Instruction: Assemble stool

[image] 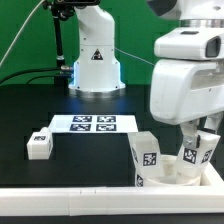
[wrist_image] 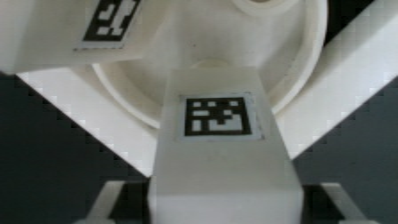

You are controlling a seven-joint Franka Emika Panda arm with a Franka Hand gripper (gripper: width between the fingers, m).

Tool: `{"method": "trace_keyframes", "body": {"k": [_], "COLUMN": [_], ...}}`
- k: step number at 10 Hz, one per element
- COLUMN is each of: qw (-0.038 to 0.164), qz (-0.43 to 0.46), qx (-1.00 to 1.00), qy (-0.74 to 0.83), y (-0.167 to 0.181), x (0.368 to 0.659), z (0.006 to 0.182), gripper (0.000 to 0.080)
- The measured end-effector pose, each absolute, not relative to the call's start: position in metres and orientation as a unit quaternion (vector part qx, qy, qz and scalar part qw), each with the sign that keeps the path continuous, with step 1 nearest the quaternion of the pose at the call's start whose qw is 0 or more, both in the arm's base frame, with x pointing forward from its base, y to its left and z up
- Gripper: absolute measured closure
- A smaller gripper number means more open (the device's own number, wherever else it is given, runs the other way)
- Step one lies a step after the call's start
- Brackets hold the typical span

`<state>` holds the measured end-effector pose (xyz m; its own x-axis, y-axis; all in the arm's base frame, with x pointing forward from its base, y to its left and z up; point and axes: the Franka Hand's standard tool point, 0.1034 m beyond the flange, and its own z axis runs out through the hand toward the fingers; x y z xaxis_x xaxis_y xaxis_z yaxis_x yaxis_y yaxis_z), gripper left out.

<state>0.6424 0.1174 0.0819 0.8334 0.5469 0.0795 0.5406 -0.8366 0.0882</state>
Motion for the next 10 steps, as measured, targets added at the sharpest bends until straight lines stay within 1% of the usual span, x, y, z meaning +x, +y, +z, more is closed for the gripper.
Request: {"method": "trace_keyframes", "body": {"k": [2, 3, 5, 6, 10], "qw": [0.017, 0.012, -0.016, -0.021, -0.025], "qz": [0.056, 0.057, 0.051, 0.049, 0.044], "qx": [0.991, 0.996, 0.993, 0.986, 0.958], "qy": [0.12, 0.067, -0.107, -0.16, -0.284], "y": [0.117, 0.115, 0.112, 0.111, 0.108], "x": [0.643, 0.643, 0.643, 0.643, 0.642], "z": [0.082, 0.082, 0.081, 0.08, 0.079], "gripper": [0.0463, 0.0463, 0.0463, 0.0462, 0.0462]}}
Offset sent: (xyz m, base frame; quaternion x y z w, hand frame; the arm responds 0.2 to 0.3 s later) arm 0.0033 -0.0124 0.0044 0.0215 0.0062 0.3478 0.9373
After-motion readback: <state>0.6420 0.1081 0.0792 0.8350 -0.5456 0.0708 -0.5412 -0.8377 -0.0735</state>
